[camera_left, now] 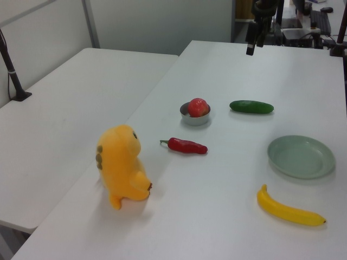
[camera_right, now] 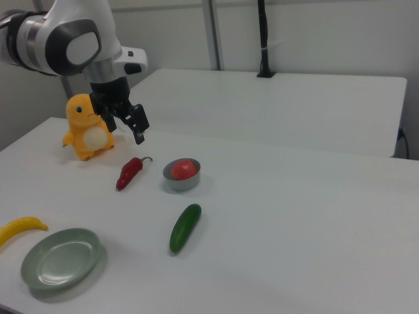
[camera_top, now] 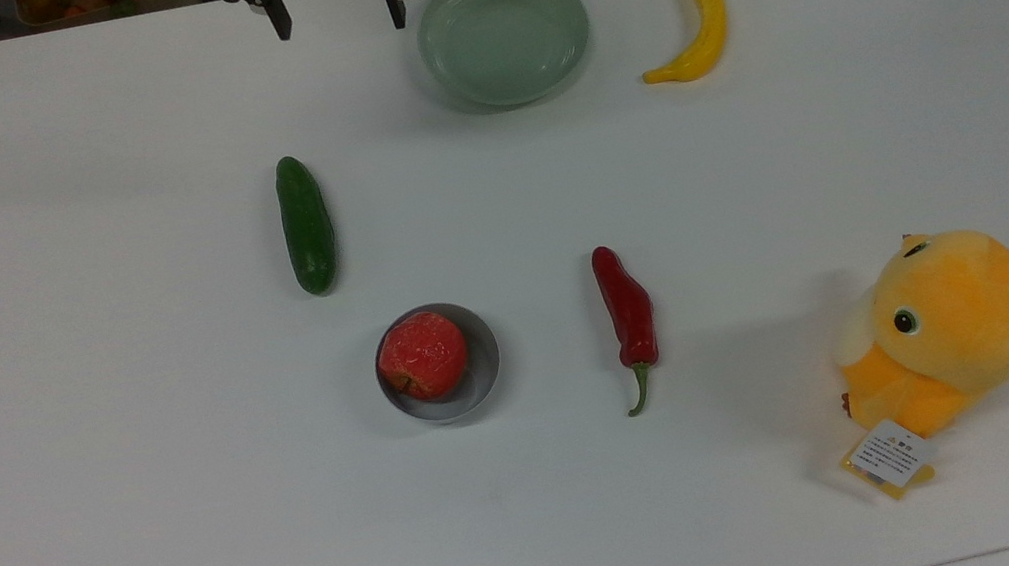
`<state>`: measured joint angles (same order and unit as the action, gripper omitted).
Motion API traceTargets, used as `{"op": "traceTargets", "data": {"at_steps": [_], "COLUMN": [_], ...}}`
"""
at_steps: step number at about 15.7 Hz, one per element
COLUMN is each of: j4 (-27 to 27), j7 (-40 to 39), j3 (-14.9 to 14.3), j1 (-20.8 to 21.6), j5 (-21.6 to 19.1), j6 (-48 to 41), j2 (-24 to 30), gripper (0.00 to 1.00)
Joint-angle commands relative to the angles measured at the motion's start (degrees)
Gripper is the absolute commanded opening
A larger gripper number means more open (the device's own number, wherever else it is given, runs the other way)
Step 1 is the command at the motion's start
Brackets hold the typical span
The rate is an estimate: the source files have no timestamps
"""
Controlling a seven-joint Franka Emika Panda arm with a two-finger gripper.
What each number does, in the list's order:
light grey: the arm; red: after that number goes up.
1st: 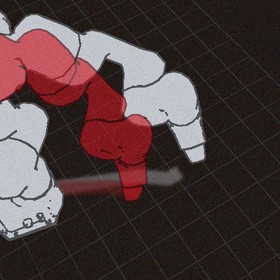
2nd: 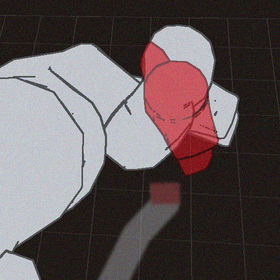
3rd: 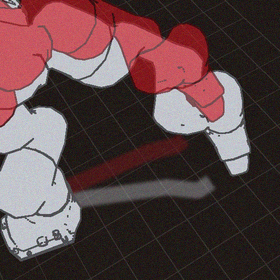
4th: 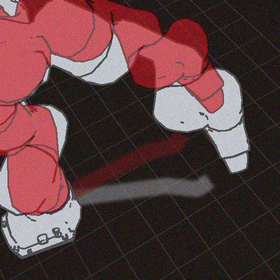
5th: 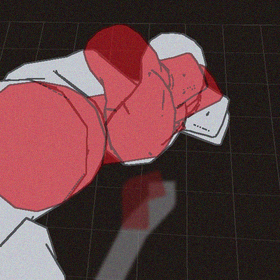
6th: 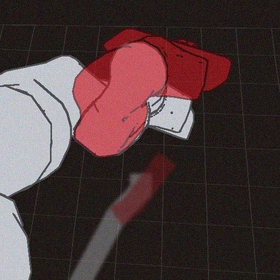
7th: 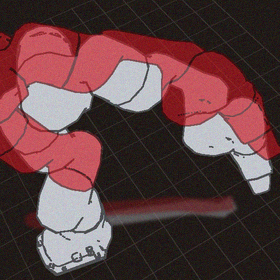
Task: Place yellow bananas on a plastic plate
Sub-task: 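Move the gripper past the green plate toward the yellow banana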
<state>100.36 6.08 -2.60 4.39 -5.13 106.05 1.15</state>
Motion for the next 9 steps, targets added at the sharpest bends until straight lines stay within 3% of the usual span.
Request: {"op": "traceTargets", "data": {"at_steps": [1,9], "j4": [3.7,17.0], "j7": [3.2,10.7], "j3": [0.3,1.1], "j1": [2.2,15.6], "j5": [-3.5,-3.7], "j6": [3.6,9.5], "j2": [2.9,11.2], "gripper": [1.0,1.0]}}
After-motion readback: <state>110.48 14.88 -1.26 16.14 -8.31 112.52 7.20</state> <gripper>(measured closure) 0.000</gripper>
